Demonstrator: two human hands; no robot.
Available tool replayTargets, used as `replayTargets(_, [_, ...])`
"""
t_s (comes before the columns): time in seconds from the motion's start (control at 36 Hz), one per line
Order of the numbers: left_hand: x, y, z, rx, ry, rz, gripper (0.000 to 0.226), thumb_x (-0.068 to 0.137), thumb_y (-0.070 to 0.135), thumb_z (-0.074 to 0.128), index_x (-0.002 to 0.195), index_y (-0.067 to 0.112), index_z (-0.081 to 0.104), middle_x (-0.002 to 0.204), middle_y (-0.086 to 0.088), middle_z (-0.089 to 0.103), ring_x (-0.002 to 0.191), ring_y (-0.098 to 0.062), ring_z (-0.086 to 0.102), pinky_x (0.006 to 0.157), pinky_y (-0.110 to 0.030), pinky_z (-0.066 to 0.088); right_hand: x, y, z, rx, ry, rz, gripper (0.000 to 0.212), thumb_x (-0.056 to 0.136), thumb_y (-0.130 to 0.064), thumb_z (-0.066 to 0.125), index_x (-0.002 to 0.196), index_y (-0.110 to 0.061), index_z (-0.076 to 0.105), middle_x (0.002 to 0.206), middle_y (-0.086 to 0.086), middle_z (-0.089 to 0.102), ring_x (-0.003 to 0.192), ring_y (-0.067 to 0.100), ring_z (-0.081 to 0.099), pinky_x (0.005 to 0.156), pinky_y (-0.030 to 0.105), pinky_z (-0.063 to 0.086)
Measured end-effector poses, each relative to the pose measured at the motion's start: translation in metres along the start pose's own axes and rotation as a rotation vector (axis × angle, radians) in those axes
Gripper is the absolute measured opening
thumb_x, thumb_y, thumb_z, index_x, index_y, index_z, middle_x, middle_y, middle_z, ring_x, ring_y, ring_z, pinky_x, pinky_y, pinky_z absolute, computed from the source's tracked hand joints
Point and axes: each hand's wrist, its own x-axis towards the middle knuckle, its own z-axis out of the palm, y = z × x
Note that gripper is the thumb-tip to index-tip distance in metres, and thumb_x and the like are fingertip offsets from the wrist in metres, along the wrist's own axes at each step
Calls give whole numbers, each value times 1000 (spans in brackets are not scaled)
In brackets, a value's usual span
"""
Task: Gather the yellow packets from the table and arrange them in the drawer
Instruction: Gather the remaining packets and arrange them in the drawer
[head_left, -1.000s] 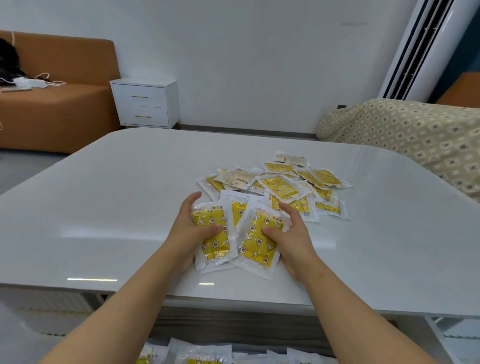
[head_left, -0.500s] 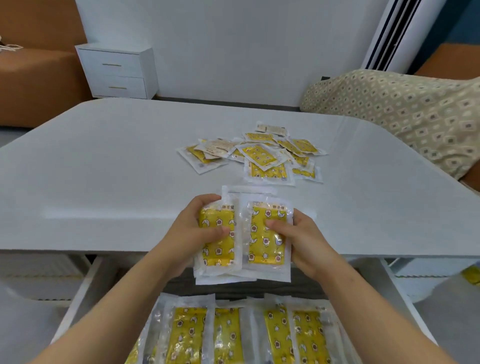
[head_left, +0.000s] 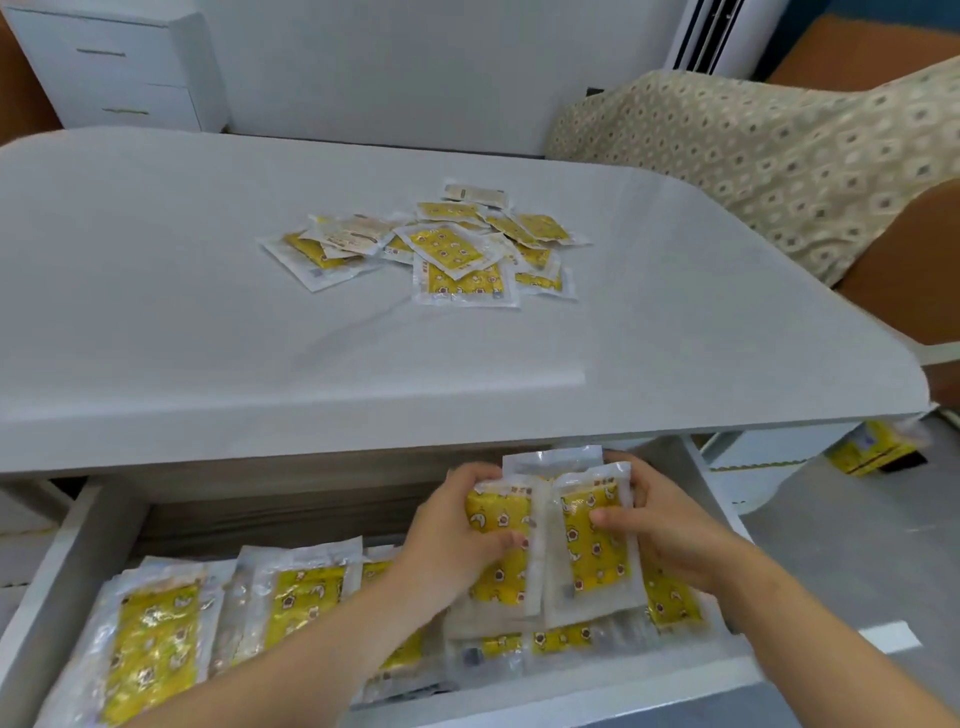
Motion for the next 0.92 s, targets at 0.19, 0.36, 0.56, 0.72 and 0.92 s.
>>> replayTargets(0.19, [26, -1, 37, 93, 58, -97, 50, 79, 11, 73, 122, 24, 51, 103, 5, 54, 86, -10, 56, 60, -10, 48, -1, 8, -32, -119, 99, 103, 44, 82, 9, 61, 110, -24, 51, 100, 12, 68, 87, 30, 68, 81, 49, 55])
replayTargets(0.36, [25, -10, 50, 331, 25, -50, 40, 83, 22, 69, 120, 18, 53, 117, -2, 60, 103, -14, 55, 82, -19, 44, 0, 18, -41, -477, 226, 236, 51, 90, -10, 59, 138, -10, 41, 123, 9, 57, 97, 19, 58, 72, 24, 47])
replayTargets(0.56, [20, -12, 52, 525, -11, -15, 37, 90, 32, 57, 125, 23, 49, 128, -1, 40, 107, -17, 53, 90, -24, 42, 2, 20, -32, -869, 315, 253, 46, 92, -30, 55, 131, -7, 49, 127, 12, 57, 116, 25, 55, 93, 30, 43])
replayTargets(0.72, [18, -13, 52, 576, -42, -13, 36, 92, 31, 56, 126, 24, 48, 132, 0, 38, 103, -15, 56, 94, -26, 46, 6, 29, -38, -990, 331, 202, 36, 91, -20, 56, 126, -16, 48, 119, 10, 62, 107, 24, 59, 83, 27, 45])
replayTargets(0.92, [18, -14, 50, 741, -106, 24, 50, 88, 44, 56, 134, 29, 42, 132, -1, 39, 125, -19, 38, 101, -30, 39, 9, 36, -42, -1097, 427, 125, 39, 93, -2, 42, 128, -18, 51, 120, 13, 61, 107, 29, 59, 80, 29, 45])
